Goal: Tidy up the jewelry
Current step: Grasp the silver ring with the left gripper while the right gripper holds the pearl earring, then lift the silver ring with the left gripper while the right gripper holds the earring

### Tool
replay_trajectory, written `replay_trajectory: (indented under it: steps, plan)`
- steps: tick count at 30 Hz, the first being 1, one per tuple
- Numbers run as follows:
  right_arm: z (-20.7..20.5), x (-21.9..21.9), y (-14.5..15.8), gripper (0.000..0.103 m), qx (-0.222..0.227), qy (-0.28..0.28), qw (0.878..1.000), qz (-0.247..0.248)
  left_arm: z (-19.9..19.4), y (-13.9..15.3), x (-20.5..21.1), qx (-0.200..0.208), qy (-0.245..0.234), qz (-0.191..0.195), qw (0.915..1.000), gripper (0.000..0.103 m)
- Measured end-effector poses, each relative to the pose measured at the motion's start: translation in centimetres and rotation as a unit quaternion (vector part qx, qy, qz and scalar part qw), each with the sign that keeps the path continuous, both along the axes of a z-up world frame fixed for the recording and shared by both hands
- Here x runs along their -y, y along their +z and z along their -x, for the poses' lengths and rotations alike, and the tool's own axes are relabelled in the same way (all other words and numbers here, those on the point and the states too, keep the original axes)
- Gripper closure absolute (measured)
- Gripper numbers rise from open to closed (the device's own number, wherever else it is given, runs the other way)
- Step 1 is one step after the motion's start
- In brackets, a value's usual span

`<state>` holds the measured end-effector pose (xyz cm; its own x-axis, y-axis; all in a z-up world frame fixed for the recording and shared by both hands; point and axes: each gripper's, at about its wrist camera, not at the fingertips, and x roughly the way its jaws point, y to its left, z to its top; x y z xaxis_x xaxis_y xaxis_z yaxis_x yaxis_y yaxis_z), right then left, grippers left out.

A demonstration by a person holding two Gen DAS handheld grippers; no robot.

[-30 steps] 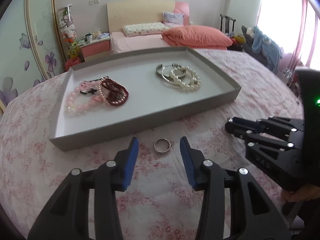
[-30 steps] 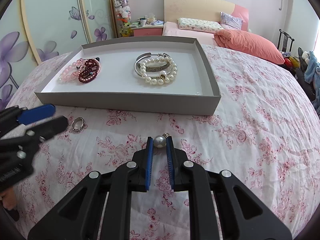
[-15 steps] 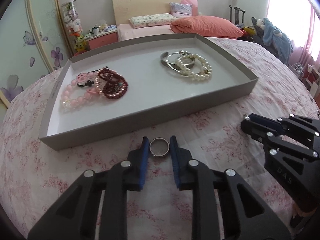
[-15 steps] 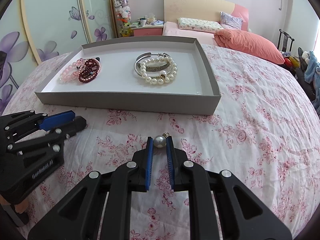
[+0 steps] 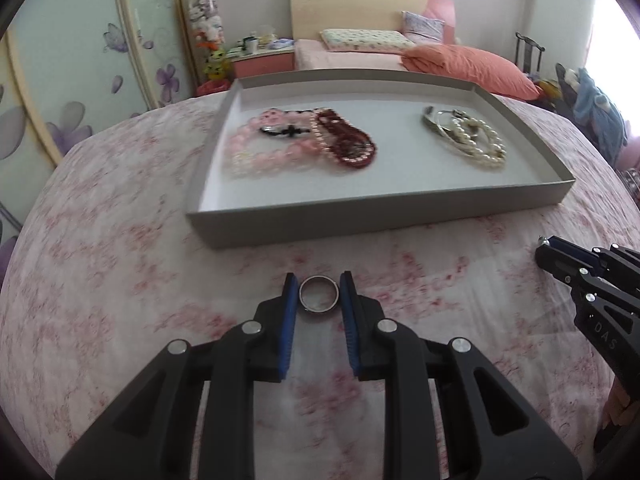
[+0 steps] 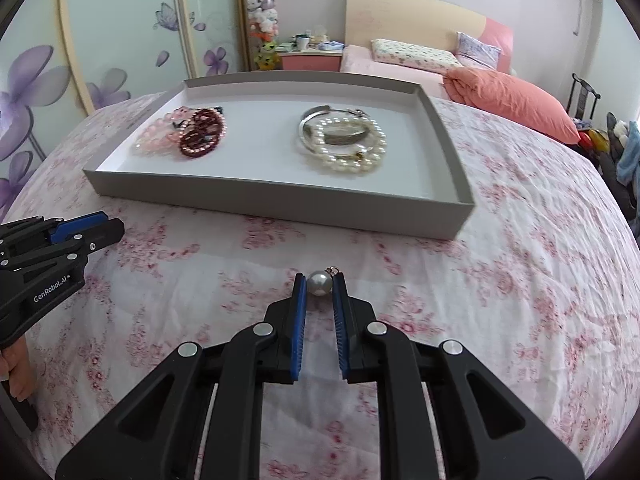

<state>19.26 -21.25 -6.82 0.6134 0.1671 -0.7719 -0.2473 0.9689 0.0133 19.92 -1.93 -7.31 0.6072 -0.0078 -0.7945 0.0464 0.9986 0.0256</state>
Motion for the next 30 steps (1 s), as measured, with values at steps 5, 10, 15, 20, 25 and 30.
replay_trajectory:
  steps: [5, 10, 15, 20, 25, 30]
  plan:
    - [-0.13, -0.13, 0.02, 0.089, -0.001, 0.002, 1.000, -0.003, 0.45, -0.03, -0.19, 0.009, 0.008, 0.000, 0.9999, 0.081]
    - [-0.14, -0.30, 0.02, 0.089, 0.001, 0.002, 1.000, 0.005, 0.47, 0.00, -0.05, 0.008, 0.010, 0.005, 0.9999, 0.081]
    - [-0.10, -0.25, 0.02, 0.089, 0.000, 0.002, 1.000, 0.001, 0.44, 0.00, -0.10, 0.008, 0.010, 0.006, 0.9999, 0.081]
    - [-0.08, -0.32, 0.03, 0.089, 0.000, 0.002, 1.000, 0.001, 0.45, 0.03, -0.19, 0.008, 0.010, 0.007, 0.9999, 0.081]
    - [-0.08, -0.25, 0.02, 0.089, -0.001, 0.002, 1.000, 0.000, 0.44, 0.02, -0.15, 0.008, 0.010, 0.007, 0.9999, 0.081]
    - [-0.10, -0.26, 0.02, 0.088, -0.001, 0.002, 1.000, 0.000, 0.44, 0.02, -0.16, 0.008, 0.010, 0.006, 0.9999, 0.081]
